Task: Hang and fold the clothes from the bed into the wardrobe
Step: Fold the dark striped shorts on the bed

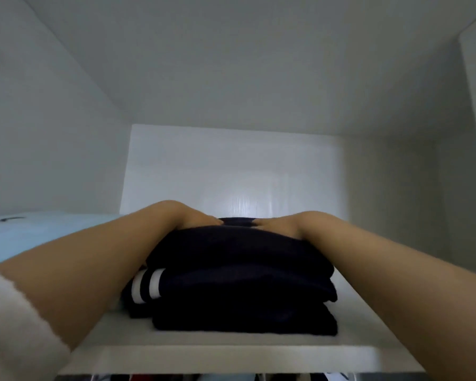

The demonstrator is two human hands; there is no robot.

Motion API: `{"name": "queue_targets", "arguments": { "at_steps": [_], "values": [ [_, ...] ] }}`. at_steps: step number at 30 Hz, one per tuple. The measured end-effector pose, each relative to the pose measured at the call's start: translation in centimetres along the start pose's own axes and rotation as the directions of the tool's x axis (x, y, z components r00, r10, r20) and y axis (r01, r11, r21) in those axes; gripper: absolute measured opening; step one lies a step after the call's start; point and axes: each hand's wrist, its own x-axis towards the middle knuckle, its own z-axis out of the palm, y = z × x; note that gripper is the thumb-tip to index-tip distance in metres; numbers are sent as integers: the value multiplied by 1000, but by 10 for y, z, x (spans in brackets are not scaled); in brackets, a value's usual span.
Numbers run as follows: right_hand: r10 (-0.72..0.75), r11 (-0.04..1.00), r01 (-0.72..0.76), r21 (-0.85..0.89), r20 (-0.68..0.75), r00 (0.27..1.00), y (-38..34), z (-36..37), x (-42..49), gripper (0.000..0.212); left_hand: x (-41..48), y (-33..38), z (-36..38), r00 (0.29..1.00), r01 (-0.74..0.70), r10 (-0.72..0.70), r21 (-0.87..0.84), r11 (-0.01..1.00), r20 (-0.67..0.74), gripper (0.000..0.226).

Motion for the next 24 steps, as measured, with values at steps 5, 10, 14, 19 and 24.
{"name": "queue_targets", "arguments": {
  "at_steps": [5, 10, 14, 19, 24],
  "values": [
    [-89, 918, 55, 393, 70, 994, 16, 9, -20, 51, -29, 1, 2, 990, -111, 90, -202, 973, -111, 41],
    [-63, 928, 84, 364, -70, 996, 13, 27, -26, 41, -40, 3, 32, 971, -128, 78, -216, 968, -224, 45],
    [-74, 952, 129, 277, -201, 977, 4, 36, -36, 45, -46, 7, 35, 959, -102, 83, -58, 993, -273, 46],
    [50, 972, 35, 231, -348, 936, -3, 53, -59, 50, -60, 5, 44, 868, -121, 175, 143, 982, -465, 49],
    [125, 970, -1, 244, -491, 862, -19, 74, -94, 50, -89, -9, 58, 736, -272, 296, 134, 953, -610, 33]
  ]
}}
